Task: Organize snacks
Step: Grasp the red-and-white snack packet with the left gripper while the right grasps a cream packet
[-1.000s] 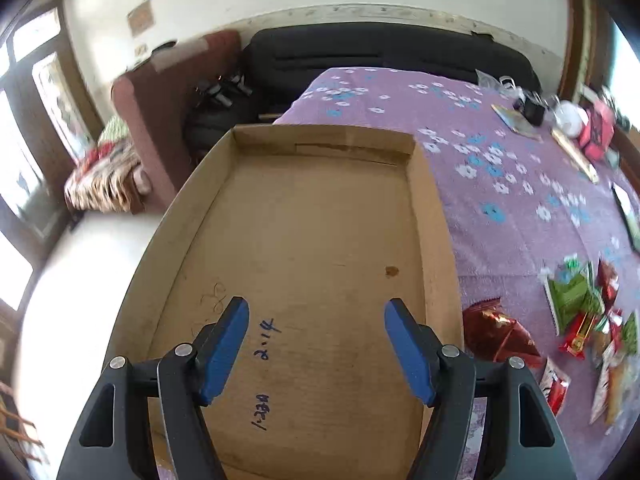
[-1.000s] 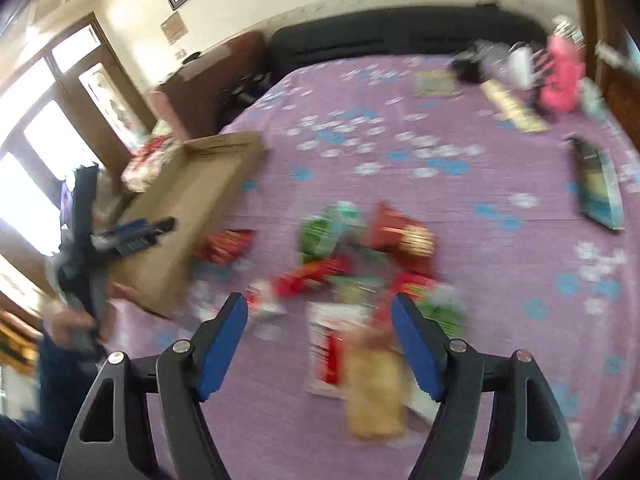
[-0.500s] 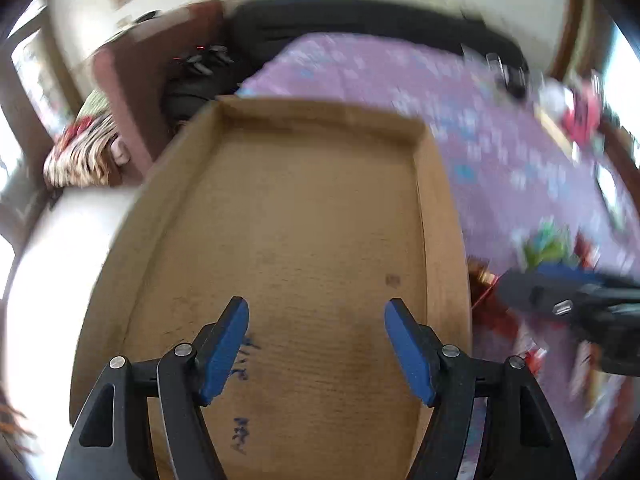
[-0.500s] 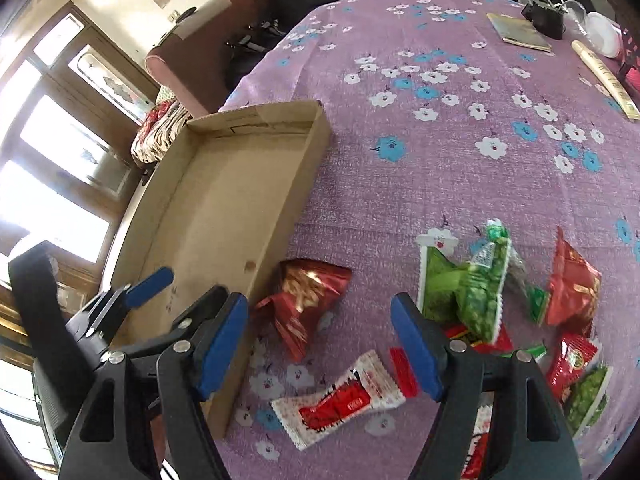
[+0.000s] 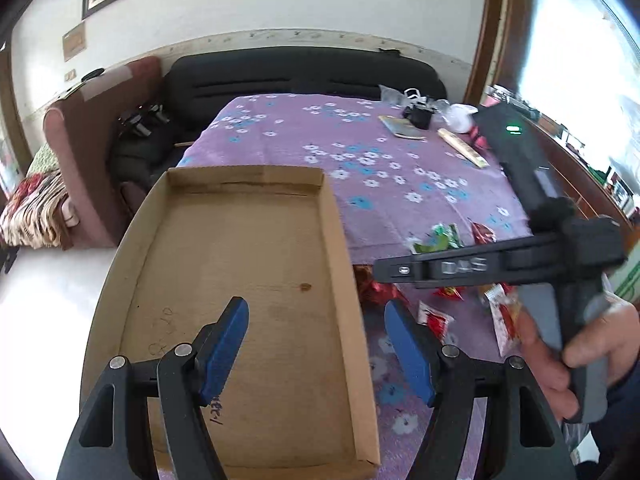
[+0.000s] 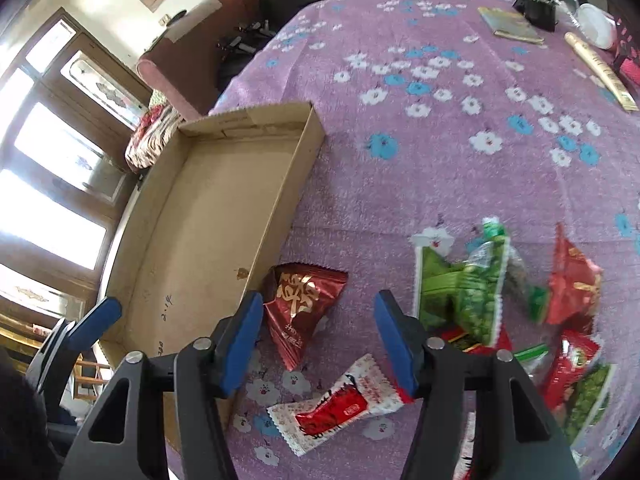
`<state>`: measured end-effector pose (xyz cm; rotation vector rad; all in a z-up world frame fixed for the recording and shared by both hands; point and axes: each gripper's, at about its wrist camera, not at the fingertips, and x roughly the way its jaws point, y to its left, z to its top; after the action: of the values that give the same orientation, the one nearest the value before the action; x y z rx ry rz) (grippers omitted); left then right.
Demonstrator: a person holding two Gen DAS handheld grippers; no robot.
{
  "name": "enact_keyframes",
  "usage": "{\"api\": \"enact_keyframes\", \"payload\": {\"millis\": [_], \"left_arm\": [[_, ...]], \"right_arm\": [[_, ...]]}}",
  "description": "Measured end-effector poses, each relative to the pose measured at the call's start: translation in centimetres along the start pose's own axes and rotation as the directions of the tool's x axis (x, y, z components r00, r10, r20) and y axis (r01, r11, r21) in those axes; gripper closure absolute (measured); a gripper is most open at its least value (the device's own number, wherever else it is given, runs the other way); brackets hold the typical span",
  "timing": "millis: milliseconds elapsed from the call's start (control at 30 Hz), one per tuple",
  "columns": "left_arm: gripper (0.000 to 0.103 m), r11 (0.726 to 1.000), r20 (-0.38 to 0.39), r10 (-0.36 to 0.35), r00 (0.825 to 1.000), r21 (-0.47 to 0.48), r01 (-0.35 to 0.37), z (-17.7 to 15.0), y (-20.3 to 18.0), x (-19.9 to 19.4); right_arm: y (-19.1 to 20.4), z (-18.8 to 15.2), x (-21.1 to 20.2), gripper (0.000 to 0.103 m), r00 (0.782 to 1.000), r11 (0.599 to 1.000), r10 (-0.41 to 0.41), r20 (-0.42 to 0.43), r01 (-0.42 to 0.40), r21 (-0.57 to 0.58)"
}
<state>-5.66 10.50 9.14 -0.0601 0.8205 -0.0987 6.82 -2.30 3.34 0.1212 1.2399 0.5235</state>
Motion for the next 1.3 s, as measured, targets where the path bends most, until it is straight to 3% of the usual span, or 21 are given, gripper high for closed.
{"api": "enact_keyframes", "payload": {"millis": [367, 500, 533, 700, 767, 867, 1133, 1300], "left_arm": [[0.029, 0.996, 0.000, -0.051, 0.999, 0.067, 0.051, -1.1, -2.0, -0.5], [0.029, 0.994, -0.010, -0.070, 0.997, 0.081, 0.071, -1.3, -3.1, -0.5], [0.029, 0.992, -0.017, -0.088, 0.996, 0.086, 0.089, -1.4, -3.6, -0.5], [0.029, 0.978, -0.056, -0.130, 0.990, 0.159, 0.138, -1.6, -7.0, 0.7], [0.029, 0.974, -0.089, -0.123, 0.988, 0.181, 0.137, -1.9, -8.2, 1.6], [0.029, 0.972, -0.139, -0.091, 0.986, 0.203, 0.118, -2.1, -9.8, 3.6], [0.044, 0.971, -0.217, -0.013, 0.976, 0.229, 0.063, -2.5, -11.1, 7.7], [0.068, 0.971, -0.231, -0.010, 0.973, 0.229, 0.064, -2.6, -11.9, 8.4]], "right_arm": [[-0.6, 1.2, 2.1, 0.053, 1.000, 0.998, 0.014, -0.015, -0.013, 0.060], [-2.0, 1.0, 1.3, 0.077, 1.000, 0.996, -0.024, 0.010, 0.023, 0.086], [-2.8, 0.9, 1.0, 0.077, 1.000, 0.994, -0.024, 0.008, 0.023, 0.104], [-5.0, -0.7, -2.5, 0.077, 0.998, 0.992, 0.021, 0.067, -0.029, 0.124], [-5.6, -1.9, -5.0, 0.077, 0.992, 0.991, 0.061, 0.107, -0.072, 0.108], [-6.7, -3.9, -8.5, 0.077, 0.985, 0.996, 0.050, 0.164, -0.061, 0.059], [-11.8, -9.4, -13.9, 0.077, 0.974, 1.000, 0.002, 0.226, -0.005, 0.011], [-14.0, -11.4, -13.6, 0.077, 0.979, 1.000, 0.000, 0.205, -0.006, 0.028]]}}
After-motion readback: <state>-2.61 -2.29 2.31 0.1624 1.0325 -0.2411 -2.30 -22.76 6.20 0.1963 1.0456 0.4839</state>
